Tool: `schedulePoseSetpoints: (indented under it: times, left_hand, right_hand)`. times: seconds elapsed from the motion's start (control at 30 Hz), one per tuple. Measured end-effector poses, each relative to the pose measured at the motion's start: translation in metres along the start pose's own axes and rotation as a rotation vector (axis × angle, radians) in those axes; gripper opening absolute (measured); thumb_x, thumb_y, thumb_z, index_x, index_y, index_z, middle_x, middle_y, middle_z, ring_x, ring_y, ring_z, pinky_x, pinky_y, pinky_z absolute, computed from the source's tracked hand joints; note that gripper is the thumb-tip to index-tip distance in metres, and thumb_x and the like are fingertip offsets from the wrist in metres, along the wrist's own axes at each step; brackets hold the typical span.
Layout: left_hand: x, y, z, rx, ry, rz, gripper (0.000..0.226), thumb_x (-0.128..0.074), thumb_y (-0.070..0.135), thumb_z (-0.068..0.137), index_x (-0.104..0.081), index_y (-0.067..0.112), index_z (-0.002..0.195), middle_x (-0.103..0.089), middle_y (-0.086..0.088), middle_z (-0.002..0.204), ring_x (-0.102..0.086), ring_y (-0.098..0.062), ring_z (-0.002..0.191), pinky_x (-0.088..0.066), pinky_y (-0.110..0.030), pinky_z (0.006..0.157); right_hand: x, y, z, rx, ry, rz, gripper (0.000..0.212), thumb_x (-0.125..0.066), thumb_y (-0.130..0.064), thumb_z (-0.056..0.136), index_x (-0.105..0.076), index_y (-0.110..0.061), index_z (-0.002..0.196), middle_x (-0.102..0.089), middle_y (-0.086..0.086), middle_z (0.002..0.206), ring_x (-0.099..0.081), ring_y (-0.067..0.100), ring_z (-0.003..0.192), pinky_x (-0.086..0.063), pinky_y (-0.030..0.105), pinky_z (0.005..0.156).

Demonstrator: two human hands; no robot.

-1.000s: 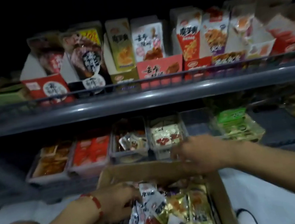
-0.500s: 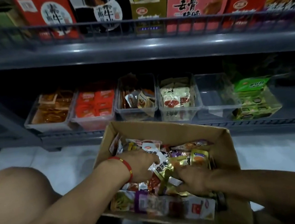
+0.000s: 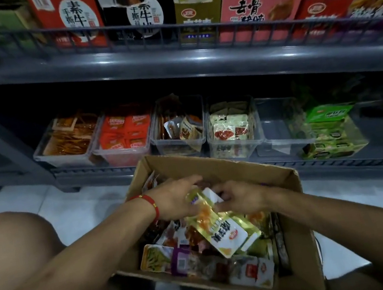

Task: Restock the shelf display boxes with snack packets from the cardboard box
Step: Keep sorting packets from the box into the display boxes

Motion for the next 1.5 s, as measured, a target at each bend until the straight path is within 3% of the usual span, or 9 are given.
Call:
schedulePoseSetpoints:
  times: [0.07, 0.27, 0.43, 0.73, 0.9, 1.07, 1.17, 1.33, 1.5]
  left_hand:
    - [0.016, 0.003, -0.009, 0.048, 0.097, -0.146, 0.085, -0.072, 0.041, 0.092, -0.022, 0.03, 0.16, -0.056, -0.002, 0.143, -0.061, -0.022, 0.122, -0.053, -0.034, 0.099]
    - [0.073, -0.011, -0.037, 0.032, 0.386, -0.678, 0.024, -0.076, 0.008, 0.089, -0.063, 0.015, 0.108, -0.075, -0.009, 0.089, -0.075, -0.022, 0.075, -0.06, -0.031, 0.057]
    - [0.088, -0.021, -0.072, 0.085, 0.522, -1.079, 0.017, -0.067, -0.001, 0.093, -0.052, 0.004, 0.1, -0.073, -0.024, 0.104, -0.076, -0.04, 0.088, -0.064, -0.052, 0.065]
    - [0.092, -0.017, -0.085, 0.01, 0.664, -1.091, 0.028, -0.063, -0.009, 0.092, -0.046, 0.012, 0.086, -0.068, -0.033, 0.108, -0.073, -0.037, 0.09, -0.059, -0.033, 0.057]
    - [0.089, 0.001, -0.077, -0.059, 0.662, -1.113, 0.029, -0.06, -0.014, 0.092, -0.045, 0.01, 0.093, -0.073, -0.02, 0.108, -0.074, -0.035, 0.1, -0.064, -0.034, 0.066]
    - [0.088, 0.023, -0.071, -0.168, 0.632, -1.116, 0.025, -0.055, -0.01, 0.096, -0.044, 0.011, 0.09, -0.069, -0.021, 0.104, -0.074, -0.032, 0.098, -0.063, -0.038, 0.072]
    - [0.074, 0.044, -0.063, -0.223, 0.514, -1.169, 0.013, -0.054, -0.003, 0.099, -0.048, 0.007, 0.102, -0.073, -0.014, 0.112, -0.074, -0.032, 0.101, -0.063, -0.045, 0.081]
    - [0.063, 0.049, -0.05, -0.217, 0.433, -1.338, 0.045, -0.047, -0.009, 0.1, -0.065, 0.022, 0.127, -0.071, -0.006, 0.126, -0.072, -0.031, 0.108, -0.06, -0.057, 0.087]
    - [0.05, 0.047, -0.04, -0.142, 0.275, -1.576, 0.031, -0.05, 0.015, 0.103, -0.071, 0.019, 0.125, -0.062, -0.014, 0.138, -0.066, -0.04, 0.118, -0.054, -0.067, 0.091]
  right_hand:
    - [0.02, -0.012, -0.013, 0.015, 0.019, 0.219, 0.03, -0.069, -0.03, 0.097, -0.065, -0.025, 0.126, -0.077, -0.009, 0.106, -0.073, 0.013, 0.1, -0.058, 0.034, 0.091]
    - [0.075, -0.022, -0.045, 0.08, 0.304, 0.522, 0.023, -0.067, -0.018, 0.097, -0.067, -0.013, 0.119, -0.078, 0.001, 0.106, -0.075, 0.016, 0.099, -0.058, 0.043, 0.097]
    - [0.126, -0.016, -0.076, 0.145, 0.588, 0.796, 0.024, -0.065, -0.012, 0.098, -0.065, -0.008, 0.122, -0.078, 0.009, 0.108, -0.075, 0.028, 0.1, -0.058, 0.054, 0.093]
    - [0.143, -0.022, -0.103, 0.138, 0.723, 0.919, 0.026, -0.065, -0.005, 0.096, -0.065, -0.009, 0.123, -0.078, 0.01, 0.105, -0.076, 0.032, 0.092, -0.063, 0.047, 0.075]
    - [0.121, -0.054, -0.103, 0.201, 0.615, 0.937, 0.025, -0.064, -0.008, 0.097, -0.064, -0.009, 0.123, -0.078, 0.008, 0.106, -0.075, 0.033, 0.097, -0.062, 0.05, 0.084]
    - [0.129, -0.059, -0.113, 0.136, 0.87, 0.719, 0.019, -0.07, -0.02, 0.093, -0.058, -0.021, 0.108, -0.075, 0.002, 0.102, -0.076, 0.018, 0.084, -0.064, 0.046, 0.069]
    - [0.113, -0.064, -0.098, 0.136, 0.778, 0.958, 0.031, -0.069, -0.011, 0.094, -0.044, -0.017, 0.113, -0.071, 0.009, 0.108, -0.076, 0.025, 0.083, -0.064, 0.047, 0.064]
    - [0.104, -0.078, -0.085, 0.224, 0.602, 1.207, 0.051, -0.076, -0.02, 0.088, -0.047, -0.025, 0.129, -0.067, 0.019, 0.12, -0.076, 0.034, 0.09, -0.064, 0.042, 0.071]
    - [0.111, -0.073, -0.084, 0.101, 0.707, 1.154, 0.06, -0.083, -0.028, 0.078, -0.045, -0.018, 0.122, -0.066, 0.016, 0.111, -0.073, 0.024, 0.083, -0.063, 0.036, 0.064]
Point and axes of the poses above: each hand's wrist, its own z-axis towards the middle knuckle, its own x-axis out of the back of the hand, y = z × x, the point moved 9 cm from there along z, towards the middle knuckle
